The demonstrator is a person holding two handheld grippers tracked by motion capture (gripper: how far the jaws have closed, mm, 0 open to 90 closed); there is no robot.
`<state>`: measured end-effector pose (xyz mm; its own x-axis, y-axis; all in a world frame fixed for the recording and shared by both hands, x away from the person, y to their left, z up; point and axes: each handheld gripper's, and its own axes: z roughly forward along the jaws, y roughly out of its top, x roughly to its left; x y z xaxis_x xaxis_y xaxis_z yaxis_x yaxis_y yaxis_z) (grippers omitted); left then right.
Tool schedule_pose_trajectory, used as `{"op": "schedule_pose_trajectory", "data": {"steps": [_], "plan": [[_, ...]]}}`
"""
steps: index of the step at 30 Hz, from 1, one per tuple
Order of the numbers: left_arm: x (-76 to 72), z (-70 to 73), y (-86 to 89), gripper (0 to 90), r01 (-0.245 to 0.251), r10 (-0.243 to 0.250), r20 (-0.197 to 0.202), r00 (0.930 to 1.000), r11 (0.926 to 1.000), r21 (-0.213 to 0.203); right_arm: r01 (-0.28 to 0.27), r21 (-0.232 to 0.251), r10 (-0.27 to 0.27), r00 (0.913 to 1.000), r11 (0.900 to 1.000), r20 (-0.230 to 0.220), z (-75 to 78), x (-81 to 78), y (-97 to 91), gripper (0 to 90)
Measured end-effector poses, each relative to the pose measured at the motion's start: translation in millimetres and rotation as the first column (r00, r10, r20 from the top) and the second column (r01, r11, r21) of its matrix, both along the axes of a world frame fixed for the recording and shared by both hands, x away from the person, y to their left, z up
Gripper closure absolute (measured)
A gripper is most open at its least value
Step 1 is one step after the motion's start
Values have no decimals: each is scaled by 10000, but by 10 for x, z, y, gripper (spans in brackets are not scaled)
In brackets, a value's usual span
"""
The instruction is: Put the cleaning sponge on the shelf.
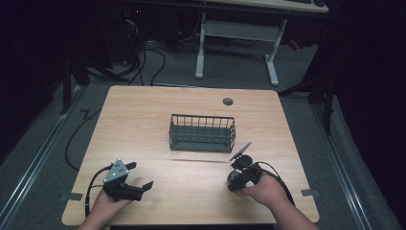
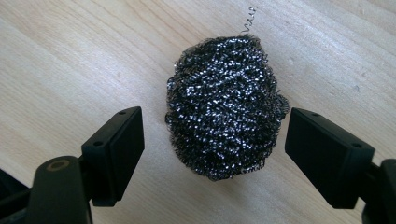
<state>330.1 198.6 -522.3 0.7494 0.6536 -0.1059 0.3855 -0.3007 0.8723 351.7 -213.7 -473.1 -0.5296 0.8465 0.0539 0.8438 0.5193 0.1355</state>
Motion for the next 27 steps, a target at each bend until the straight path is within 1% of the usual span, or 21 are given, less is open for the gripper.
{"op": "schedule_pose_trajectory", "data": {"steps": [2,5,6,8,10,11,16,17,21,27], "plan": [[1,-2,-2,13,14,-14,13,10000,10000,45,83,41,-83,10000,10000,-25,-21,4,-10,219],[1,-3,-11,13,82,-82,25,10000,9999,98,147,56,-146,9998,9999,-134,-47,7,-25,286],[4,-5,-13,13,69,-69,25,10000,9999,93,344,116,-341,9991,9993,-238,-47,0,-20,302],[8,-7,-17,13,72,-72,10,10000,9999,110,166,183,-162,9997,9997,-195,-53,8,-36,342],[10,-6,-14,13,80,-80,-2,10000,9999,134,201,179,-198,9997,9996,-155,-46,7,-40,385],[10,-6,-13,13,67,-67,7,10000,9999,129,201,248,-197,9997,9995,-140,-39,7,-43,391],[10,-5,-11,13,41,-42,28,10000,9999,126,101,284,-98,9999,9995,-108,16,5,-52,411],[9,-5,-12,13,47,-47,27,10000,9999,118,134,223,-133,9999,9997,-46,36,1,-48,413],[10,-3,-13,13,71,-72,40,10000,9999,127,188,271,-191,9998,9995,93,112,4,-66,414],[13,-2,-14,13,78,-78,32,10000,9999,137,153,260,-157,9997,9995,160,230,26,-83,414]]}}
